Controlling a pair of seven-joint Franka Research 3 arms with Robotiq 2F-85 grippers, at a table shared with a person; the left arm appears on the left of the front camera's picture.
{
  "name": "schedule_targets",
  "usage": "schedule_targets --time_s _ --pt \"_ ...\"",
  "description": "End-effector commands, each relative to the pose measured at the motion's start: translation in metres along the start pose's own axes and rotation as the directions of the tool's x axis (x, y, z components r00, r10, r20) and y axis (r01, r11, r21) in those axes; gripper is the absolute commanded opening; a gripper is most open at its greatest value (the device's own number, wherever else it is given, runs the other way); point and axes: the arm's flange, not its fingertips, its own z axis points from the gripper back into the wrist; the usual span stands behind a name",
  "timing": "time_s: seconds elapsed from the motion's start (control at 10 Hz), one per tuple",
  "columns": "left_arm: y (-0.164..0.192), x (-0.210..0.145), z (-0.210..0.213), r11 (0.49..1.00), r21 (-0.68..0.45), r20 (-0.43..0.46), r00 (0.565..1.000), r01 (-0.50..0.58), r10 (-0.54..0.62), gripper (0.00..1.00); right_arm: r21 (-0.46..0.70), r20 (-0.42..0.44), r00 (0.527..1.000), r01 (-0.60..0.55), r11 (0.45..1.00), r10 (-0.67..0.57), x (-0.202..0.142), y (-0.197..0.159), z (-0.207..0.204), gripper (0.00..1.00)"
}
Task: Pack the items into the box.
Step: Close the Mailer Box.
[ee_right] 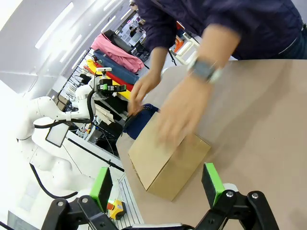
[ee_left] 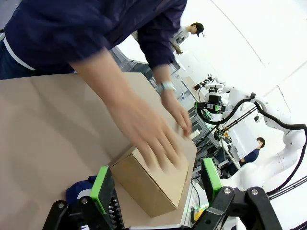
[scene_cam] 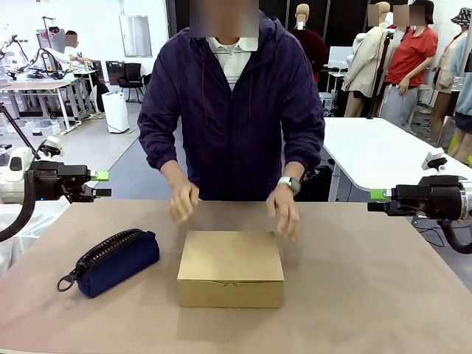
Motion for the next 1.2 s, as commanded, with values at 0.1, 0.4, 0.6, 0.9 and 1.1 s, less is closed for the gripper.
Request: schedule_targets --time_s 0.1,0.4,0.6,0.9,1.1 --pt "0.0006 0.0005 0.0011 1.000 -0.004 0.002 1.000 0.017 -0.017 0.96 0.010 0.009 1.000 -0.024 1.000 0.024 0.0037 -0.0005 -0.0001 1.00" --pt "0.0006 0.0005 0.0011 1.000 -0.004 0.002 1.000 0.017 -0.017 0.96 0.010 0.009 1.000 -0.024 1.000 0.024 0.0037 -0.0005 -0.0001 1.00" --pt "0.0006 0.0005 0.0011 1.000 -0.004 0.002 1.000 0.017 -0.017 0.96 0.010 0.009 1.000 -0.024 1.000 0.024 0.0037 -0.0005 -0.0001 1.00" --pt "0.0006 0.0005 0.0011 1.000 -0.004 0.002 1.000 0.017 -0.017 0.96 0.010 0.009 1.000 -0.024 1.000 0.024 0.0037 -0.0005 -0.0001 1.00" --pt "0.0006 0.0005 0.0011 1.000 -0.004 0.002 1.000 0.017 -0.017 0.96 0.010 0.009 1.000 -0.024 1.000 0.024 0.0037 -0.0005 -0.0001 1.00"
